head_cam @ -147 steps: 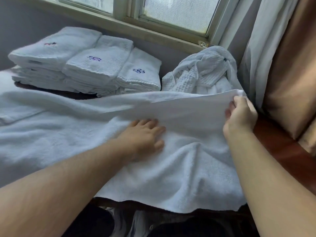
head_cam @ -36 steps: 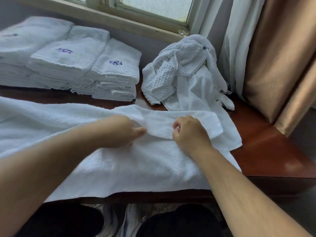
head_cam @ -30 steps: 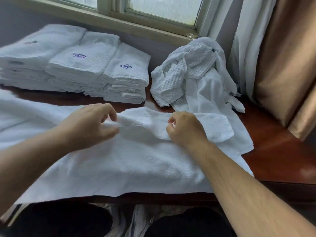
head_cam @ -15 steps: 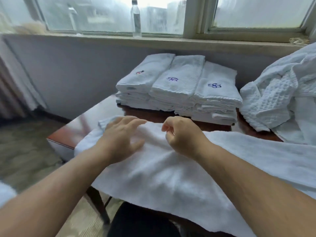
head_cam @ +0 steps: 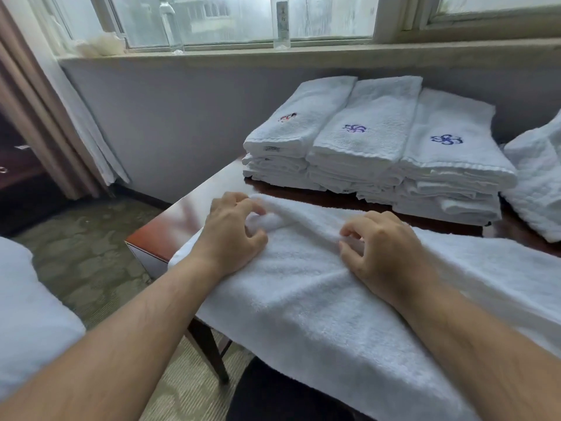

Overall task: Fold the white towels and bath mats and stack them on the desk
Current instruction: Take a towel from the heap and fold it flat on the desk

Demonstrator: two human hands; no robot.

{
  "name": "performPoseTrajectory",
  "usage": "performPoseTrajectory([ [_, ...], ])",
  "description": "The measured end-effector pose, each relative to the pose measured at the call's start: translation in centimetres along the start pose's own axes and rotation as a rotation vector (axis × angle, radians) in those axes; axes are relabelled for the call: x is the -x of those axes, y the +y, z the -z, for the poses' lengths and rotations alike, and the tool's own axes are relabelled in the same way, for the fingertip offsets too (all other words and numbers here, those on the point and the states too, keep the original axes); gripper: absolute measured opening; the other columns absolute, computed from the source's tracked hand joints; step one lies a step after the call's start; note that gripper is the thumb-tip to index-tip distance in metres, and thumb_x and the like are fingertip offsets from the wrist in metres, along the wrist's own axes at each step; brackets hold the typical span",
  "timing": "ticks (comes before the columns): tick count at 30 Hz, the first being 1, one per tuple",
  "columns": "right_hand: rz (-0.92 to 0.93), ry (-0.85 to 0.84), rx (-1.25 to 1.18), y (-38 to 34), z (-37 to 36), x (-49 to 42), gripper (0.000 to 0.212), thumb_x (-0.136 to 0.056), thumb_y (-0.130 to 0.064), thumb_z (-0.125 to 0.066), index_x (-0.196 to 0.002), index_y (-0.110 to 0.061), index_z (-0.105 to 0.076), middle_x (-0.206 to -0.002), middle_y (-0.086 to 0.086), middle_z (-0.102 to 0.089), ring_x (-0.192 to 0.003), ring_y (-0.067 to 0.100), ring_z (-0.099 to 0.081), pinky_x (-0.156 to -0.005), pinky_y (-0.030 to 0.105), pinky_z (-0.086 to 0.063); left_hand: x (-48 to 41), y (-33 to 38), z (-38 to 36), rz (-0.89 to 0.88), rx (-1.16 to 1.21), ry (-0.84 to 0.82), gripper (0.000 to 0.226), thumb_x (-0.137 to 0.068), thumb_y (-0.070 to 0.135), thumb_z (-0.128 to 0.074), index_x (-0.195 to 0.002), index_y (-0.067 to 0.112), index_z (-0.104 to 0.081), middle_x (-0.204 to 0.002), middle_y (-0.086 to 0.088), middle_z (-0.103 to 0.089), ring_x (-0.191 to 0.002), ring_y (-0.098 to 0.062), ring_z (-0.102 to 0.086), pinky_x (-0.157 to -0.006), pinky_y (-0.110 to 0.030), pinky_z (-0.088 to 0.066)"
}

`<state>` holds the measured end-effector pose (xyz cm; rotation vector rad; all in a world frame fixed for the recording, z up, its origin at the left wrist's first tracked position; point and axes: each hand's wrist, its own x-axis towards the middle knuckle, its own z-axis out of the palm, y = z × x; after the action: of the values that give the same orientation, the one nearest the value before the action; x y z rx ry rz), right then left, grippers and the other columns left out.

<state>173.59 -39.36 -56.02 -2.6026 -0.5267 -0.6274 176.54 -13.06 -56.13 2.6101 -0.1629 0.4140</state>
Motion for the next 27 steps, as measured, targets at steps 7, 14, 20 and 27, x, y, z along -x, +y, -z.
performPoseTrajectory([
  [7, -0.021, 0.121, -0.030, 0.1, 0.4, 0.2, 0.011, -0.091, -0.020, -0.072, -0.101, -0.014, -0.070, -0.084, 0.000, -0.066, -0.080, 0.023, -0.057, -0.075, 0.042, -0.050, -0.3, -0.5, 1.0, 0.139, 0.206, 0.208, 0.013, -0.099, 0.030, -0.060, -0.109, 0.025, -0.068, -0.110, -0.001, -0.056, -0.091, -0.018, -0.059, -0.082, -0.030, -0.045],
  [14, 0.106, 0.018, 0.000, -0.1, 0.4, 0.3, 0.023, -0.081, -0.009, -0.076, -0.102, -0.014, -0.072, -0.088, -0.001, -0.065, -0.083, 0.024, -0.057, -0.075, 0.041, -0.050, -1.6, -0.7, 2.5, 0.556, 1.235, 0.200, 0.017, -0.100, 0.009, -0.045, -0.088, 0.010, -0.057, -0.086, -0.010, -0.063, -0.075, -0.023, -0.066, -0.073, -0.028, -0.056],
  [20, 0.353, 0.113, 0.037, -0.6, 0.7, 0.4, 0.005, -0.091, -0.010, -0.072, -0.093, -0.011, -0.077, -0.076, 0.004, -0.063, -0.065, 0.027, -0.059, -0.056, 0.038, -0.050, -2.3, -2.1, 2.9, 0.570, 0.910, 0.162, 0.014, -0.091, 0.008, -0.060, -0.100, 0.018, -0.061, -0.104, -0.006, -0.062, -0.079, -0.019, -0.057, -0.076, -0.036, -0.052],
  [27, 0.385, -0.038, -0.031, -0.7, 0.9, 0.7, 0.007, -0.087, -0.022, -0.079, -0.093, -0.025, -0.081, -0.073, -0.006, -0.059, -0.063, 0.020, -0.059, -0.048, 0.031, -0.048, -1.3, -3.2, 3.6, 0.461, 0.377, 0.069, 0.045, -0.090, 0.009, -0.059, -0.129, 0.032, -0.056, -0.122, 0.003, -0.055, -0.098, -0.008, -0.056, -0.075, -0.023, -0.046],
])
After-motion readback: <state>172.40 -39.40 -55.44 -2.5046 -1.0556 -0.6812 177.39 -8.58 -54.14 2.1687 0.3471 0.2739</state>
